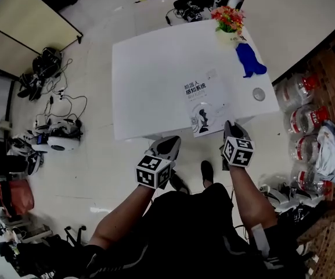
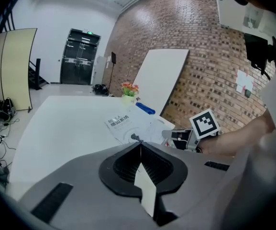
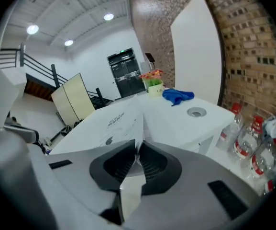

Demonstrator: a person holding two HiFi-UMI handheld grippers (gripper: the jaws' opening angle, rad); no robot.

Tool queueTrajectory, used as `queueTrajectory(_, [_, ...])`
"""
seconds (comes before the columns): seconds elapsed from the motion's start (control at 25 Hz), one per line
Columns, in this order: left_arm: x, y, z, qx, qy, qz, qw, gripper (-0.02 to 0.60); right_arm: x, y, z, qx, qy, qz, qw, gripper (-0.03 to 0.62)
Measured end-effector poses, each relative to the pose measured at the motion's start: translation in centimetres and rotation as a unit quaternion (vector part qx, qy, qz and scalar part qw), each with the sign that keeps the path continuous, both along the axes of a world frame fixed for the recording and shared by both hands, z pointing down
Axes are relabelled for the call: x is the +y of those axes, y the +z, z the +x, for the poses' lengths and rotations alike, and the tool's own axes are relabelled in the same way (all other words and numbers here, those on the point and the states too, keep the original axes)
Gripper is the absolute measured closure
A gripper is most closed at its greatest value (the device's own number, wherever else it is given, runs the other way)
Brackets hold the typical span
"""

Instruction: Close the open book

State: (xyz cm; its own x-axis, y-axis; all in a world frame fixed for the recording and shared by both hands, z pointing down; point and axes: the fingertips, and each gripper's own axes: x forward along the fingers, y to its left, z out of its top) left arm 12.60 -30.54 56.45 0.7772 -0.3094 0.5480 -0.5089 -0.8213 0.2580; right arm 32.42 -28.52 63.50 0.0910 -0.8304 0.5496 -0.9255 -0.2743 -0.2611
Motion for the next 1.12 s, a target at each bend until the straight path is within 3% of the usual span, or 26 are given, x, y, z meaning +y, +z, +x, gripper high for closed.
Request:
queueTrajectory(0.32, [-0.7,0.2,0.7,-0.007,0.001,0.002,1.0000,0.577,0.5,2.3,1.8,-0.070,0.023,-0.013,0.997,0.537])
queueTrajectory(0.52, [-1.4,-0.4,0.8,-0.003,0.002,0.007,1.0000,0.577,3.1,4.6,3.7,-0.032,0.034,-0.084,0.995,0.536])
queueTrajectory(0.64, [-1.9,-1.1,1.0,0.009,-0.002,0.007,0.9999,0.577,4.0,4.1,4.5,0.008,0.025,-0.100,0.995,0.536])
queueTrajectory(0.76, [-2.6,-2.0,1.0,0.028,-0.009,0.011,0.9995,0.577,3.5,1.4,4.6,0.048,0.013,-0.077,0.996,0.537])
queueTrajectory(0.96, [-3.7,-4.4,0.7,0.061,-0.024,0.025,0.9975,0.577,0.7,-5.5,3.7,0.099,-0.008,0.001,0.995,0.537])
queueTrajectory(1.12, [-4.2,-5.9,0.3,0.083,-0.032,0.039,0.9953,0.577,-1.5,-10.2,1.4,0.077,-0.049,0.068,0.994,0.541])
